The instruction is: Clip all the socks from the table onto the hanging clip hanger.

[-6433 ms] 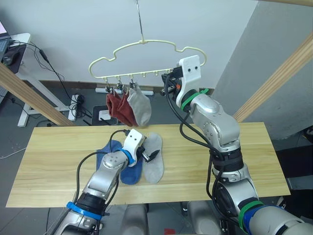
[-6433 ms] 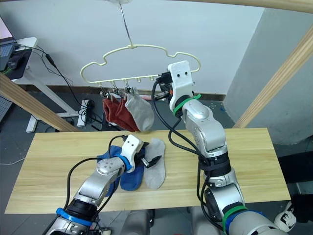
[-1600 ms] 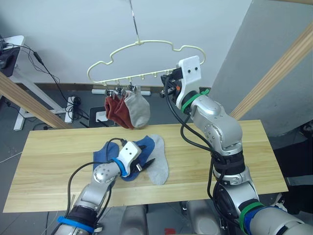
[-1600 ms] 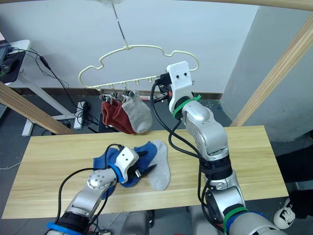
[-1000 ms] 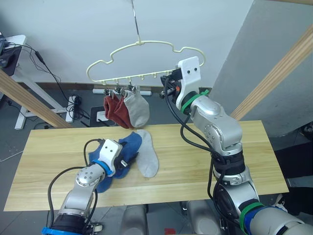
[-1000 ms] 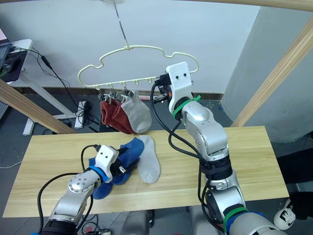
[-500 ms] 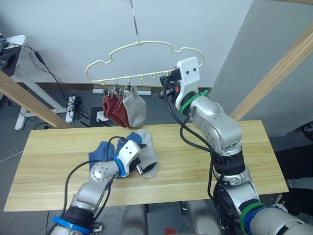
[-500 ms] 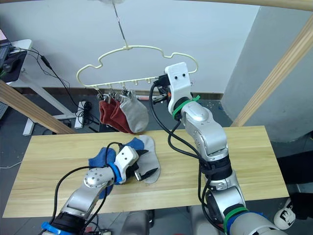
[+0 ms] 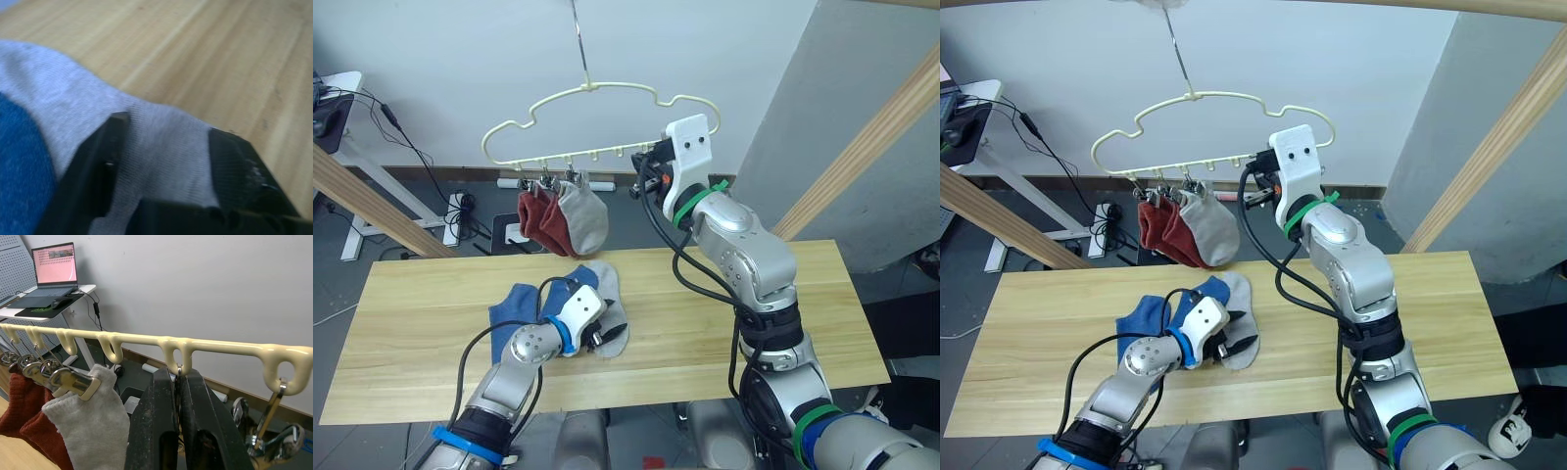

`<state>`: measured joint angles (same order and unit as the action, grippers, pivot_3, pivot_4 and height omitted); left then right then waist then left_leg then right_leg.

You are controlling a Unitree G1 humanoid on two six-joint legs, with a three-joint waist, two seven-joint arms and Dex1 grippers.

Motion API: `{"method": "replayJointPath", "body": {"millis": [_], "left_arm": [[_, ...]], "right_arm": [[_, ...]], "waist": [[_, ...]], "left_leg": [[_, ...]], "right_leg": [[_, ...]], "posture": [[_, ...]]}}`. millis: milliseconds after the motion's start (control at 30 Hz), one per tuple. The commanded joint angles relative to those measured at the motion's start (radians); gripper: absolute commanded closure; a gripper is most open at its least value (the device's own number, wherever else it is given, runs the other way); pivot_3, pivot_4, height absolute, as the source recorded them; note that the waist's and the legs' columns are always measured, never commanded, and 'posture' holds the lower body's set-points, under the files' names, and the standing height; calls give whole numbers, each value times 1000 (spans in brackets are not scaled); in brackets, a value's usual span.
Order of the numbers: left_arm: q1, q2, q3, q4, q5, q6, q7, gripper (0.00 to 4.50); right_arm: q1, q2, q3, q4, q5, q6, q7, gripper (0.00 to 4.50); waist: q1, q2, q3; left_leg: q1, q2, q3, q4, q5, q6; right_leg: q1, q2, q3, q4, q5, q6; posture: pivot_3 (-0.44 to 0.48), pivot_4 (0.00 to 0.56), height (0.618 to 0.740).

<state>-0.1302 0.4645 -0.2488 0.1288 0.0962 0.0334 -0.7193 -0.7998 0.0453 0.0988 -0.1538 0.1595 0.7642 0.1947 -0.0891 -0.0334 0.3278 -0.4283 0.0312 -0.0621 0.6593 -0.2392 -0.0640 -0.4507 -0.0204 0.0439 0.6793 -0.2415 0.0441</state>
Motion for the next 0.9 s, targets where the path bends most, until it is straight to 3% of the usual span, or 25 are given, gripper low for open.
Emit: {"method": "replayJointPath", "body": {"millis": [33,200,233,367,667,900], "left_arm": [[35,11,-16,15,-4,-8,-22,2931],[45,11,-21,-6,-40,-129,-72,4403],[45,13,-22,-11,-45,-168,-83,4481],[43,17,23,7,-10,-419,-3,4481],[110,33,88,-66,-9,-714,104,4481],[62,60,127,-111,-11,-749,131,4481]], "right_arm": [[2,2,-2,-52,14,-3,-3,4500],[0,0,-1,-50,14,-4,-3,4500],[-1,-1,-2,-50,14,-3,-3,4500],[-1,-4,-2,-50,13,-2,-2,4500],[0,-8,-1,-48,14,-6,1,4500],[0,-10,-1,-48,17,-5,4,4500]], "waist": [[0,0,0],[0,0,0],[0,0,0],[1,0,0],[0,1,0],[2,1,0]], "left_leg": [[0,0,0,0,0,0],[0,0,0,0,0,0],[0,0,0,0,0,0],[0,0,0,0,0,0],[0,0,1,0,0,0],[0,0,1,-1,0,0]], "right_leg": [[0,0,0,0,0,0],[0,0,0,0,0,0],[0,0,0,0,0,0],[0,0,0,0,0,0],[0,-1,0,-1,0,0],[-1,-1,1,-1,-2,4]], "posture": [[-133,325,721],[-133,325,721],[-135,326,721],[-135,326,721],[-134,325,721],[-123,325,721]]}}
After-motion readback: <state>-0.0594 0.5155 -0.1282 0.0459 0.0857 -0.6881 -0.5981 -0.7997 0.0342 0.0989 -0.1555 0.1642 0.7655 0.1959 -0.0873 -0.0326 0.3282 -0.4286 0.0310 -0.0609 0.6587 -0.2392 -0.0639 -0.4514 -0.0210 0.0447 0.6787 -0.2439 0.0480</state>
